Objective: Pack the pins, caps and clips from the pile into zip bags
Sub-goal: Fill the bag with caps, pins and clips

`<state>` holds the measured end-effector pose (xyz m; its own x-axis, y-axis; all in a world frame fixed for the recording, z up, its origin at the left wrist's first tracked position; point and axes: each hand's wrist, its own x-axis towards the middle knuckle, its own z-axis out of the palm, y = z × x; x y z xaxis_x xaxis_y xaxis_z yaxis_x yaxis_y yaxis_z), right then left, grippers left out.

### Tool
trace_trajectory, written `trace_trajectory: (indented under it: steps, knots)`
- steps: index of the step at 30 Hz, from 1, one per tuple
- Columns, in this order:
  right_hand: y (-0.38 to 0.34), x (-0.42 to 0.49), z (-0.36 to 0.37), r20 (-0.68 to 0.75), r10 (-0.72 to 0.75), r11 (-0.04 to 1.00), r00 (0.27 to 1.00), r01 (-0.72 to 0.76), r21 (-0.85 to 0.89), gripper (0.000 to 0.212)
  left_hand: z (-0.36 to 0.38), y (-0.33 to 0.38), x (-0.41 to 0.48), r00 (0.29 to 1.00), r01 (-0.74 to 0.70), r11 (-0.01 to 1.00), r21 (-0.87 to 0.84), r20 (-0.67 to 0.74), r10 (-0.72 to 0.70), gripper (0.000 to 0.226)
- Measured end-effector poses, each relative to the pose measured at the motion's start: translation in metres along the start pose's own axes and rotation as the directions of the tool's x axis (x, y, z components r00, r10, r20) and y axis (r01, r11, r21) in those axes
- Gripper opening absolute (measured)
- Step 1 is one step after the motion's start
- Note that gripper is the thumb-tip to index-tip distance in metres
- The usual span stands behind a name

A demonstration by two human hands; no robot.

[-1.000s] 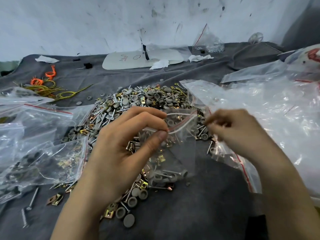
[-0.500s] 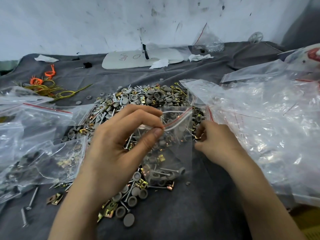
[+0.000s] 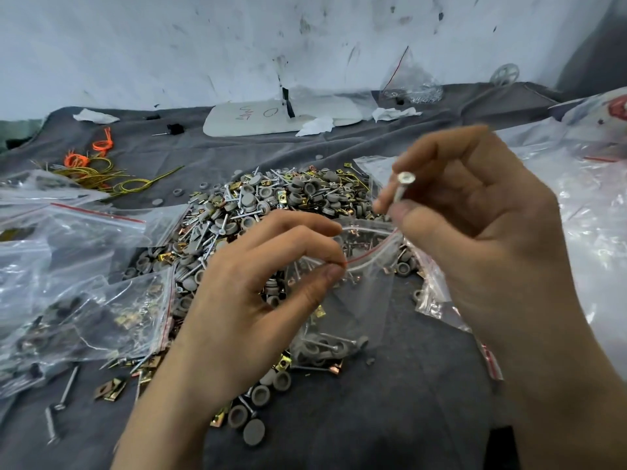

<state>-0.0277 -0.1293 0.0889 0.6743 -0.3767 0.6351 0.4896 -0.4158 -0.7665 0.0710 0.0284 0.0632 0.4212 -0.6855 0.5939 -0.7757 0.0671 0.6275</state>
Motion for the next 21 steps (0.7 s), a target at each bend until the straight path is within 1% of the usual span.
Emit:
trace_trajectory:
  steps: [2,3,5,7,9,10,11,12,13,14,15,16,17,18,21]
  knots:
    - [-0.001,-0.001,0.002,0.077,-0.017,0.993,0.997,0.026,-0.117,0.036,0.001,0.0,0.0,1.0,-0.009,1.0,0.0,-0.002,0.009,0.009]
    - [-0.001,-0.001,0.002,0.103,0.0,0.986,0.995,0.017,-0.167,0.036,0.001,0.0,0.0,1.0,-0.013,1.0,-0.003,-0.005,0.013,0.009]
    - [-0.001,-0.001,0.001,0.109,0.048,0.98,0.993,-0.025,-0.197,0.032,0.0,-0.001,0.0,1.0,-0.013,1.0,-0.016,-0.012,0.013,0.01]
    - [0.0,0.0,-0.001,0.034,0.061,0.987,0.998,-0.055,-0.152,0.026,-0.001,-0.002,0.0,1.0,-0.008,1.0,-0.02,-0.024,0.007,0.01]
    - [0.008,0.002,-0.006,-0.13,0.083,0.992,0.988,-0.094,-0.085,0.016,-0.002,-0.003,0.0,0.999,0.007,1.0,-0.028,-0.038,-0.008,0.01]
    - [0.016,0.004,-0.009,-0.208,0.106,0.988,0.972,-0.126,-0.084,0.014,-0.003,-0.003,0.0,0.999,0.013,0.999,-0.03,-0.042,-0.015,0.01]
    - [0.027,0.005,-0.012,-0.259,0.142,0.977,0.955,-0.177,-0.119,0.014,-0.004,-0.003,0.0,0.999,0.018,0.999,-0.031,-0.046,-0.02,0.011]
    - [0.041,0.005,-0.013,-0.275,0.2,0.948,0.941,-0.256,-0.188,0.018,-0.004,-0.004,0.0,0.998,0.025,0.999,-0.035,-0.05,-0.027,0.011]
    - [0.056,0.005,-0.013,-0.257,0.282,0.89,0.924,-0.352,-0.289,0.02,-0.005,-0.004,0.0,0.998,0.034,0.999,-0.041,-0.056,-0.036,0.011]
    - [0.07,0.002,-0.012,-0.225,0.376,0.803,0.899,-0.437,-0.405,0.019,-0.006,-0.004,0.0,0.997,0.044,0.998,-0.047,-0.064,-0.047,0.011]
    - [0.083,0.0,-0.01,-0.199,0.458,0.702,0.866,-0.49,-0.516,0.016,-0.006,-0.004,0.0,0.996,0.054,0.997,-0.05,-0.073,-0.057,0.011]
    - [0.094,-0.003,-0.008,-0.185,0.513,0.609,0.838,-0.507,-0.609,0.014,-0.007,-0.005,0.0,0.995,0.06,0.997,-0.051,-0.081,-0.064,0.01]
    - [0.101,-0.006,-0.006,-0.177,0.539,0.544,0.824,-0.501,-0.673,0.014,-0.007,-0.005,0.0,0.994,0.063,0.997,-0.049,-0.089,-0.067,0.01]
    - [0.105,-0.007,-0.004,-0.174,0.546,0.508,0.82,-0.489,-0.709,0.014,-0.008,-0.005,0.0,0.993,0.065,0.997,-0.046,-0.094,-0.069,0.01]
    - [0.107,-0.007,0.003,-0.179,0.532,0.453,0.827,-0.457,-0.765,0.015,-0.009,-0.005,0.0,0.992,0.07,0.997,-0.041,-0.101,-0.074,0.01]
